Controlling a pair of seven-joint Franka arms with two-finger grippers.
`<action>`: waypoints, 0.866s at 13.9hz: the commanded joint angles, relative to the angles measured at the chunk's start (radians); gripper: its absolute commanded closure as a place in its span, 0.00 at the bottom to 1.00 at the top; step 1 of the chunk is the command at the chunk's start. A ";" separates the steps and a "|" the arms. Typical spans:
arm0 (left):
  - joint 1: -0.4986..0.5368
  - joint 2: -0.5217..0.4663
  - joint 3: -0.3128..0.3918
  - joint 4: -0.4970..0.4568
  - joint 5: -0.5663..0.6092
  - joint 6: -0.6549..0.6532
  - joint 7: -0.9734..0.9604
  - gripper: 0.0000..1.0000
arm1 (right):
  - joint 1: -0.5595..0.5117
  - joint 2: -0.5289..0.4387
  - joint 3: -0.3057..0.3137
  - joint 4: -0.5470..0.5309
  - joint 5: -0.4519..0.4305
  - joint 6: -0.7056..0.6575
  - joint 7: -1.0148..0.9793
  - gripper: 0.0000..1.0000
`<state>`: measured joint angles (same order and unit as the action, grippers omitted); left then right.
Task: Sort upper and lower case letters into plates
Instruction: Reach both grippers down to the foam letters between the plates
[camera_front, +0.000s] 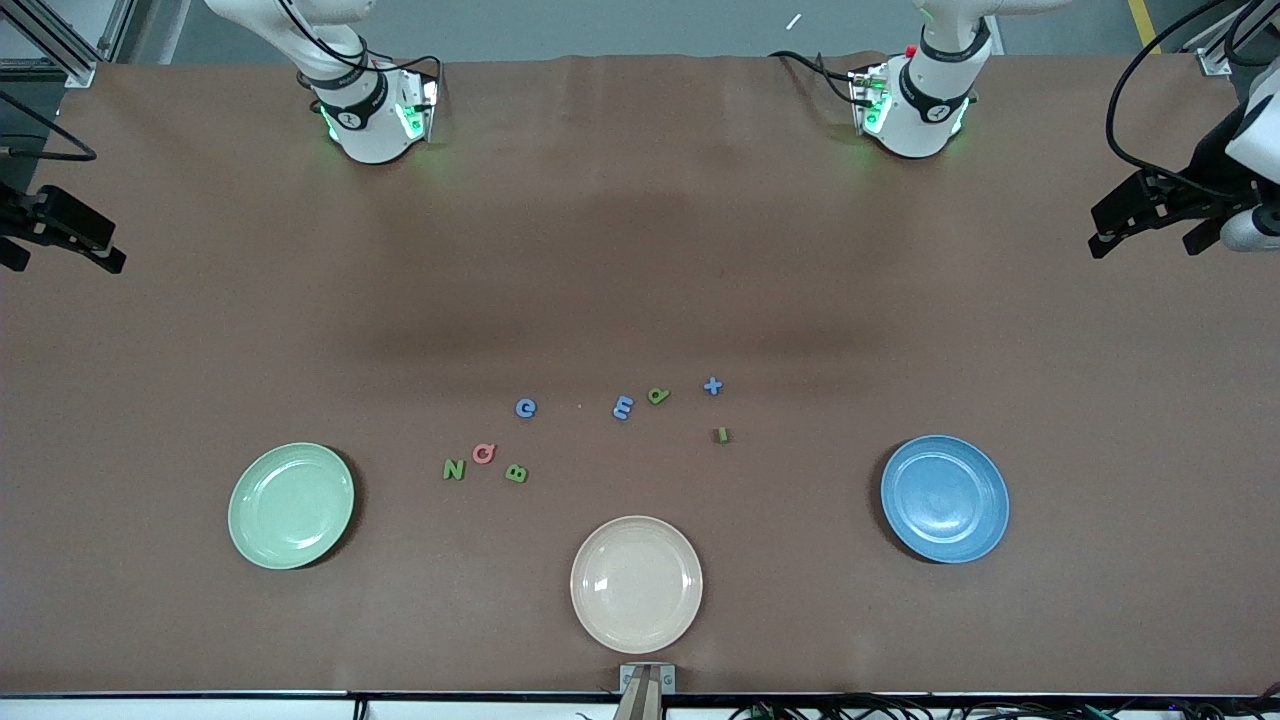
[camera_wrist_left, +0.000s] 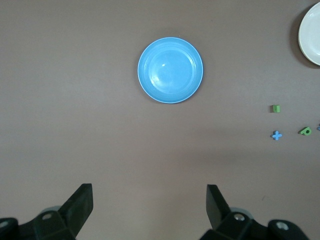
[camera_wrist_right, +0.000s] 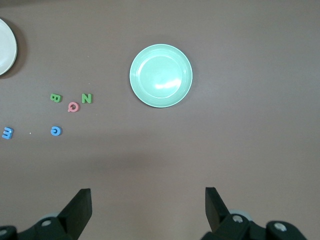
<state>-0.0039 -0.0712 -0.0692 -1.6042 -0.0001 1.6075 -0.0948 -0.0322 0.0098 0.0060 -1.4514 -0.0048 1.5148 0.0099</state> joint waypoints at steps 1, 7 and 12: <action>0.001 0.025 -0.003 0.033 -0.008 -0.023 0.014 0.00 | -0.005 0.002 0.006 0.008 0.000 -0.008 0.009 0.00; -0.018 0.160 -0.012 0.102 -0.015 -0.023 0.023 0.00 | 0.000 0.019 0.006 0.006 0.003 -0.004 0.008 0.00; -0.091 0.413 -0.058 0.118 -0.009 0.168 0.000 0.00 | 0.044 0.148 0.012 0.008 0.014 0.016 0.008 0.00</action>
<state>-0.0600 0.2338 -0.1243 -1.5428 -0.0017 1.7136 -0.0942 -0.0132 0.1094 0.0176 -1.4572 -0.0027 1.5222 0.0099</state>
